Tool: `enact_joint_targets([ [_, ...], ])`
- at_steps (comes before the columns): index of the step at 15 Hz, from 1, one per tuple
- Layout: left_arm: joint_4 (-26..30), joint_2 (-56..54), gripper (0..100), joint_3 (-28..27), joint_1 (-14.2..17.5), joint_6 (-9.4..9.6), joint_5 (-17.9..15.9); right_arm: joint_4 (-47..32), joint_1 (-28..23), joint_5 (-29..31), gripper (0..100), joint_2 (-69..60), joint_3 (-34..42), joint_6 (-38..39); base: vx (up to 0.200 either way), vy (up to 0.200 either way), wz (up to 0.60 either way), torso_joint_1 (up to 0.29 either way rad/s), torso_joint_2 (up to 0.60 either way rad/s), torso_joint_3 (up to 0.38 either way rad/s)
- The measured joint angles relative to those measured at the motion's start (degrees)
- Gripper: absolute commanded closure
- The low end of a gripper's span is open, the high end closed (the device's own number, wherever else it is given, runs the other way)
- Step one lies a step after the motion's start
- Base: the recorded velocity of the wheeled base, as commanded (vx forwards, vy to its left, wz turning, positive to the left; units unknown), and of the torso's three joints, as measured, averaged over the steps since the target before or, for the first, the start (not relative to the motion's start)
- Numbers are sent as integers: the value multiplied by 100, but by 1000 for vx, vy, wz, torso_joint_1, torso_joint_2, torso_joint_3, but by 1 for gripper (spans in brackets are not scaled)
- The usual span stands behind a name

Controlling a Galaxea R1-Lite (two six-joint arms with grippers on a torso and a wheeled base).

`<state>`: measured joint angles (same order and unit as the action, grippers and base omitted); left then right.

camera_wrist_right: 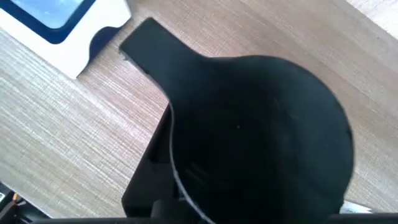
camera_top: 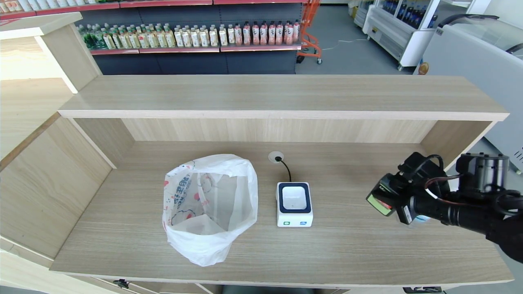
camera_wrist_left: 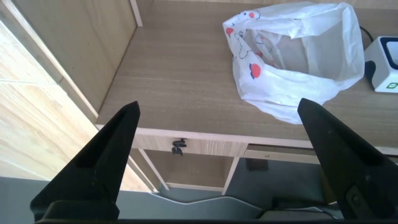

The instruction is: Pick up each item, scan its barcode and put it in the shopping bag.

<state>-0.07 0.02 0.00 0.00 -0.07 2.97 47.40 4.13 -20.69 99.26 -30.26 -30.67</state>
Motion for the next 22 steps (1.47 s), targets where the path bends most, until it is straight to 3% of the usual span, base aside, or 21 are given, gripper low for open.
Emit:
enact_joint_targets([
  [2, 0, 0, 0, 0, 0, 0, -2, -7, -22, -859, 100, -590, 328, -496, 0, 0, 0, 0, 0, 0],
  [6, 2, 0, 0, 0, 0, 0, 0, -11, -146, -2334, 100, -1324, 568, -2395, 0, 0, 0, 0, 0, 0],
  [9, 2, 0, 0, 0, 0, 0, 0, -605, -196, -3747, 100, -1588, 617, -4998, 0, 0, 0, 0, 0, 0],
  [11, 2, 0, 0, 0, 0, 0, 0, -1941, -196, -4242, 100, -1693, 623, -7033, 0, 0, 0, 0, 0, 0],
  [14, 2, 0, 0, 0, 0, 0, -2, -4793, -190, -4490, 100, -1773, 592, -10040, 0, 0, 0, 0, 0, 0],
  [15, 2, 0, 0, 0, 0, 0, 0, -5138, -139, -4424, 100, -1809, 556, -10457, 0, 0, 0, 0, 0, 0],
  [18, 0, 0, 0, 0, 0, 0, 0, -4773, 322, -4212, 100, -1883, 366, -10541, 0, 0, 0, 0, 0, 0],
  [20, 2, 0, 0, 0, 0, 0, 0, -3960, 739, -3875, 100, -1872, 254, -10611, 0, 0, 0, 0, 0, 0],
  [22, 0, 0, 0, 0, 0, 0, 0, -3569, 907, -3764, 100, -1860, 330, -11176, 0, 0, 0, 0, 0, 0],
])
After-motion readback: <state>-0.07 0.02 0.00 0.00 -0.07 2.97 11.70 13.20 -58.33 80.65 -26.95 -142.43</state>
